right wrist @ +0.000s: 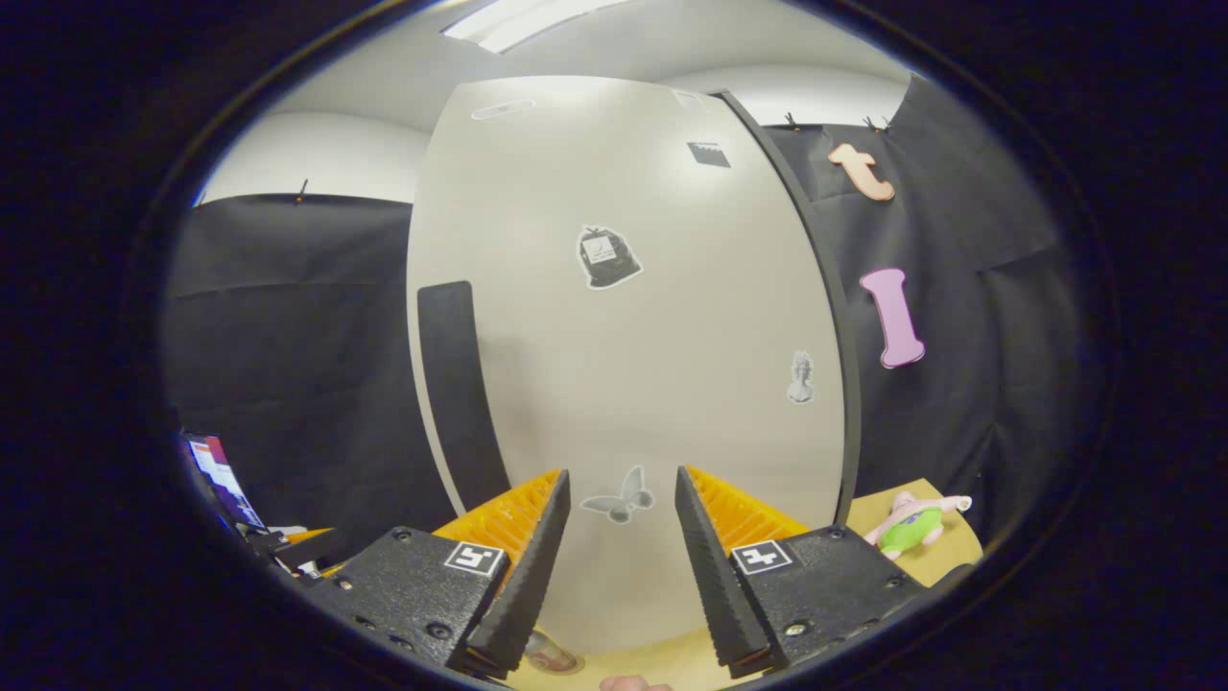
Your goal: Open the cabinet door with the right hand, grasp the bottle in the cabinet with the left hand and place it on the coaster, then close the cabinet door with the right hand.
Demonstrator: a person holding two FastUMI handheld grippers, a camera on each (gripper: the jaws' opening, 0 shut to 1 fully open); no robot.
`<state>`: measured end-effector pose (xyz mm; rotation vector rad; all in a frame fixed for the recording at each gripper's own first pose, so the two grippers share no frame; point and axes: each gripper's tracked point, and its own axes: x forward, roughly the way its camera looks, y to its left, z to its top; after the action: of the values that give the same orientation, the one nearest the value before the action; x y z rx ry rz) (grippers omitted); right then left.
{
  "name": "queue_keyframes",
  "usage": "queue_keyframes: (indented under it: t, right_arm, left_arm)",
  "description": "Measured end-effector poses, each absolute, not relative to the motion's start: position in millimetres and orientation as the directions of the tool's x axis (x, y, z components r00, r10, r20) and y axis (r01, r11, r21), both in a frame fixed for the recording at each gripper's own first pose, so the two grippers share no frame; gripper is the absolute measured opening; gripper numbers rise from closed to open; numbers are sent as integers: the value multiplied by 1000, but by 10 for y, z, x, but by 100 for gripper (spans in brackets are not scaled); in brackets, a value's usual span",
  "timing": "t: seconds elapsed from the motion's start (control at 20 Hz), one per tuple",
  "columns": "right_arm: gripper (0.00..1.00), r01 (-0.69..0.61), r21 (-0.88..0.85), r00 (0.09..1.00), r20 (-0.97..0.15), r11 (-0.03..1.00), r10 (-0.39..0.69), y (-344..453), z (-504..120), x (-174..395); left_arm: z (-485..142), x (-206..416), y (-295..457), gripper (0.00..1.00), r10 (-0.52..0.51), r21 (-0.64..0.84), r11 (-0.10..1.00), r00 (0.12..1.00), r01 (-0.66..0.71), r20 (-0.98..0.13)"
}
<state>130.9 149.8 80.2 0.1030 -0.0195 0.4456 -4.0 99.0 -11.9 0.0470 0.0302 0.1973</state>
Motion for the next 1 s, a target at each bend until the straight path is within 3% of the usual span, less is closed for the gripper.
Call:
queue_keyframes:
  t: [0.2,0.7,1.0]
  right_arm:
    - [70,-414,54,910,54,909,411,1604,815,1432]
    - [70,-409,-13,908,94,913,408,1690,854,975]
    - [73,-310,-46,943,115,950,314,1178,660,613]
  left_arm:
    - [-159,-78,1075,94,213,42,977,976,-211,-36]
    - [-188,-105,1020,94,208,42,978,978,-206,-30]
    - [-236,-174,843,94,176,21,984,983,-175,-49]
